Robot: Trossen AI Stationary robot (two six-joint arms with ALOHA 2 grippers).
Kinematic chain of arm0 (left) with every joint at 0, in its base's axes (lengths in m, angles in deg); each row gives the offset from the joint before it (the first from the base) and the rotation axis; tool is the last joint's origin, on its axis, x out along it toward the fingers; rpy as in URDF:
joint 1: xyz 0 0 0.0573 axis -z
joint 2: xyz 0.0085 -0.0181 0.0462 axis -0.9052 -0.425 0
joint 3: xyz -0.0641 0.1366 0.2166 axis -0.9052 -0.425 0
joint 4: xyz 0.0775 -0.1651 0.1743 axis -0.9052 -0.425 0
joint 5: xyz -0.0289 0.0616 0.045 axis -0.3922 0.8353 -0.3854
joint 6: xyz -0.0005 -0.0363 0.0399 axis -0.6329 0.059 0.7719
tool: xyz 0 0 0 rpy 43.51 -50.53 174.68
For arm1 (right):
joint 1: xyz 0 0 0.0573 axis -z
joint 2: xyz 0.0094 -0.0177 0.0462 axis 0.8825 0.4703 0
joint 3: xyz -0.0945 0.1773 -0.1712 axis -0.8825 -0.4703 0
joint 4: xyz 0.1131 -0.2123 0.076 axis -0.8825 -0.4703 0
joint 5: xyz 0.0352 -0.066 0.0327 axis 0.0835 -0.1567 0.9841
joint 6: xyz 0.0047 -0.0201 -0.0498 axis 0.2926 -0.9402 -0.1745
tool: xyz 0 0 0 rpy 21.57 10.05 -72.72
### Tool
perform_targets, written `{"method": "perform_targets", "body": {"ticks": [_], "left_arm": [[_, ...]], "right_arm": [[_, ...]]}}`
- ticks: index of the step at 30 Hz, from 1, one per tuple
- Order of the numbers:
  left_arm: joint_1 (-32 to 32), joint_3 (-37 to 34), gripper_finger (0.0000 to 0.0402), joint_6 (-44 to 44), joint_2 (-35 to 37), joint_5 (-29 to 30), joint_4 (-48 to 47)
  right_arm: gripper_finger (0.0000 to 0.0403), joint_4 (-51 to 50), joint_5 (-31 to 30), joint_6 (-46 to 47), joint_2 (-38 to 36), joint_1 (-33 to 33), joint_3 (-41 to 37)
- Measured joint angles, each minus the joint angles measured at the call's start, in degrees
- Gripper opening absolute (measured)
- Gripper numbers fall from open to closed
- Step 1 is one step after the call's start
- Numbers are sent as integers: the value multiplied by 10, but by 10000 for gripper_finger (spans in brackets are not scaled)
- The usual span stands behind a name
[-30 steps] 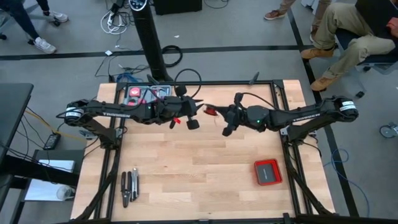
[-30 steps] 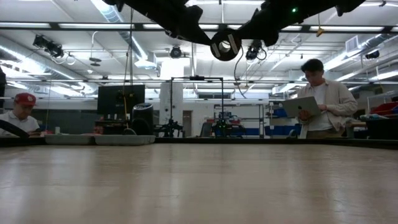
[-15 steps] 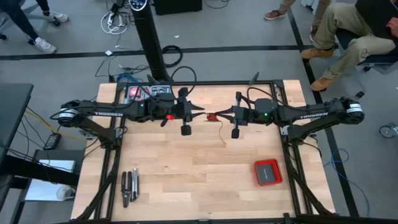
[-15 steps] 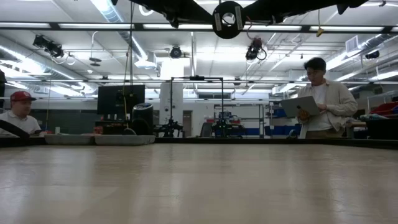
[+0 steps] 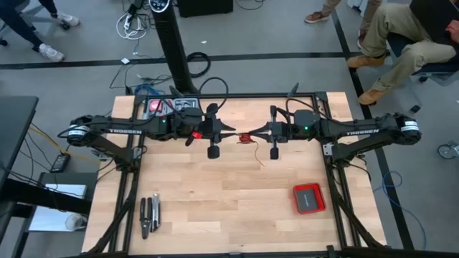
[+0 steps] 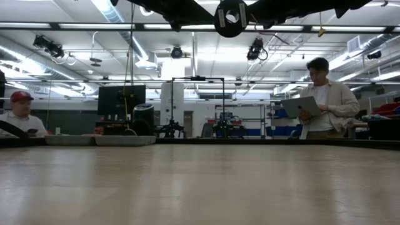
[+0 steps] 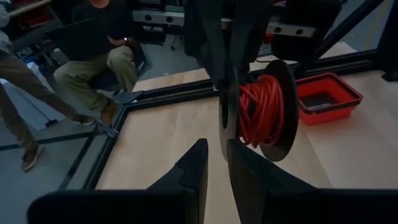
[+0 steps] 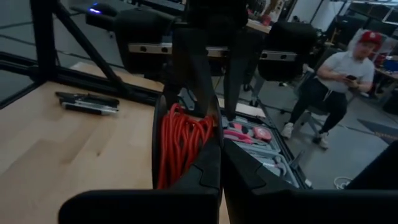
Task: Coil cords
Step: Coil the red wire onto the spool
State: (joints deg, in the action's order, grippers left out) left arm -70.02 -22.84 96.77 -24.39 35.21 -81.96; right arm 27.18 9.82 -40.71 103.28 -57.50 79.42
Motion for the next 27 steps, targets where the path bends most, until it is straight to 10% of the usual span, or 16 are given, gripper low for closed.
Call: {"method": "perform_targets", "body": {"ticks": [27], "left_arm": [[-4,0,67,-28,0,-20,39]], "right_arm": [[0,39,43,-10,0,13,0]]}}
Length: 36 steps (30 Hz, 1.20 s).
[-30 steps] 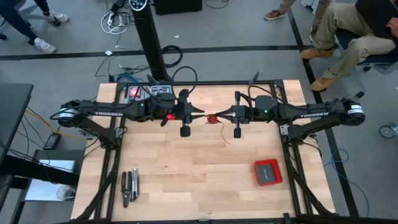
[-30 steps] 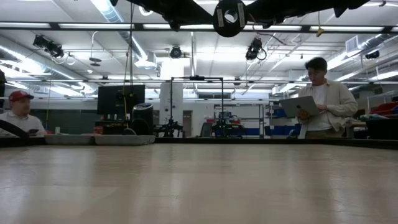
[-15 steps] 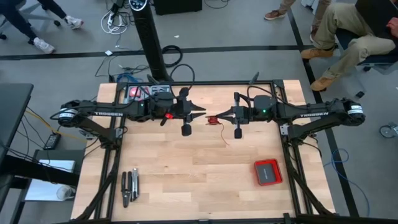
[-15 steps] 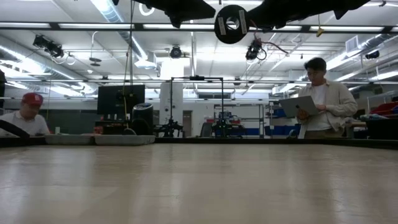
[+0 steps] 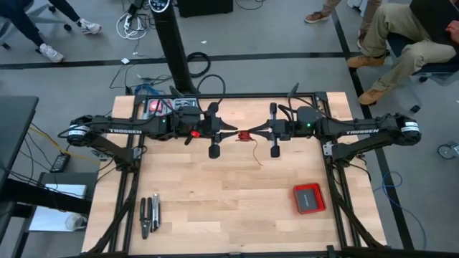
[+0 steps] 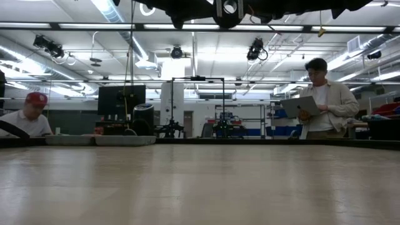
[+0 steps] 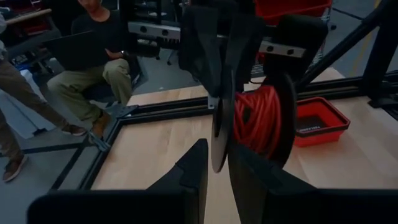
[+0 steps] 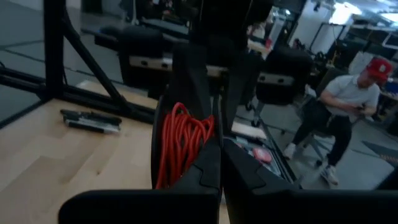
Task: Coil cords
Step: Coil the red wire onto the spool
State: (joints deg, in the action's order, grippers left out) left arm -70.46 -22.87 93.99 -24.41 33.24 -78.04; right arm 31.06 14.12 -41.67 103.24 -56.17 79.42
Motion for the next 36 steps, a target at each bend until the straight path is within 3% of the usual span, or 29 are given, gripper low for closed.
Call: {"method": "perform_targets", "body": {"ticks": [13,17,21,31,36], "left_arm": [[1,0,64,0,0,6,36],[4,0,17,0,-4,3,52],[4,-2,4,3,-6,1,54],[4,-1,1,-5,-6,4,61],[3,0,1,-33,-3,21,66]], "right_arm": [[0,52,21,3,0,0,0],[0,55,21,4,3,0,0],[7,56,21,6,7,0,0],[94,60,18,46,-7,1,0],[125,44,-42,27,-63,1,0]]}}
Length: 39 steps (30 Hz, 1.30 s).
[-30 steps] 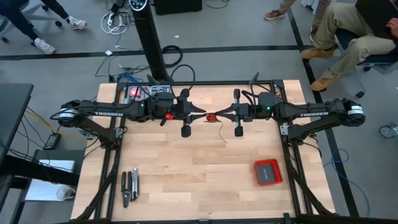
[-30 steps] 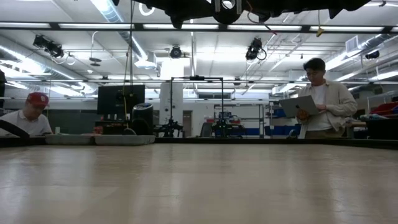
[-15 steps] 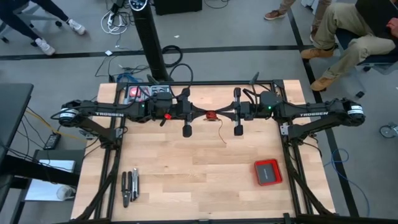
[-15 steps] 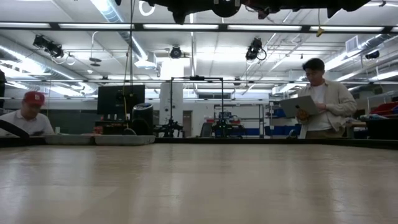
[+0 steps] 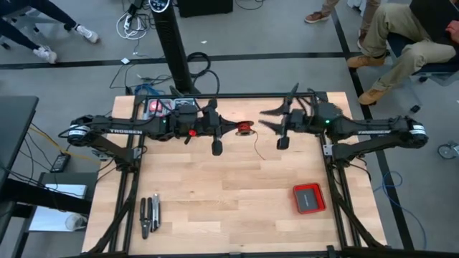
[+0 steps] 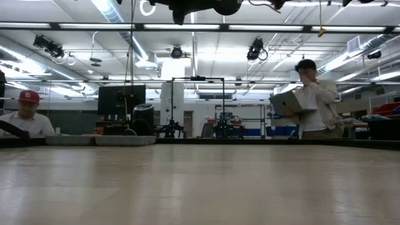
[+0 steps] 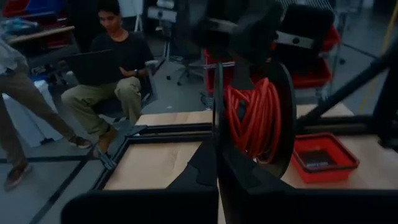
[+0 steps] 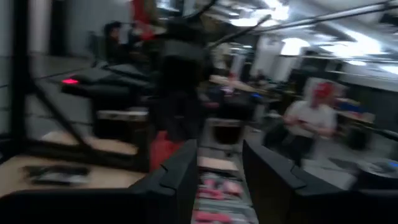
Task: Coil cords
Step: Coil the red wire onto the spool
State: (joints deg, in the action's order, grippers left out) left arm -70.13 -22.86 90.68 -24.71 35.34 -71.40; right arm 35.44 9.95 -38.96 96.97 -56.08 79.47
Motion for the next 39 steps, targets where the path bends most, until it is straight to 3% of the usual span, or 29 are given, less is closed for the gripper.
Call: {"method": "perform_targets", "body": {"ticks": [5,10,16,20,27,32,39], "left_arm": [[0,0,1,-51,4,54,10],[-1,0,0,-101,4,126,30],[-6,-1,0,-136,4,135,39],[-6,-47,0,-131,5,128,120],[-6,-151,0,-152,5,116,325],[-6,-162,0,-194,5,116,347],[6,-163,0,-217,5,111,346]], "right_arm": [[127,-57,-92,-6,-51,-13,0],[118,-131,-205,-6,-48,-56,0],[107,-143,-344,-15,-25,-121,0],[102,-143,-416,-2,-12,-161,0],[96,-135,-497,7,10,-227,0],[91,-77,-501,-4,18,-262,0],[88,-15,-574,-63,25,-309,0]]}}
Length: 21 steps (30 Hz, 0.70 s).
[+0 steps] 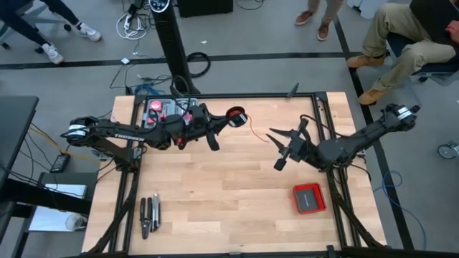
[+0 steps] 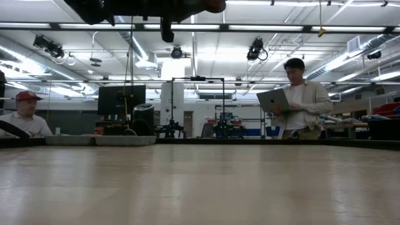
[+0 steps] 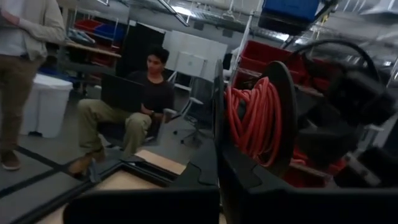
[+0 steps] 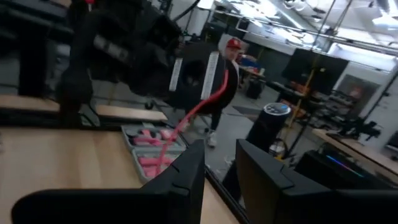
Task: Coil cords
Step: Coil the red wire onto the spool
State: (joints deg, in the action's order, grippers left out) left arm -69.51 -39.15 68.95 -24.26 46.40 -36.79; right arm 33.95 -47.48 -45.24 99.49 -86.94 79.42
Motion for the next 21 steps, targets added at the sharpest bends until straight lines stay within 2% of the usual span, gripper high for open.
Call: {"method": "perform_targets", "body": {"ticks": [5,12,17,21], "left_arm": [[1,0,0,-38,0,0,18],[-1,0,0,-35,0,8,56],[-7,0,0,-34,0,13,71],[-6,0,0,-21,0,13,73]], "right_arm": [[88,11,-55,-34,30,-30,0],[87,96,-109,-174,80,-66,0],[90,187,-218,-234,89,-73,0],[91,230,-222,-288,89,-76,0]]}}
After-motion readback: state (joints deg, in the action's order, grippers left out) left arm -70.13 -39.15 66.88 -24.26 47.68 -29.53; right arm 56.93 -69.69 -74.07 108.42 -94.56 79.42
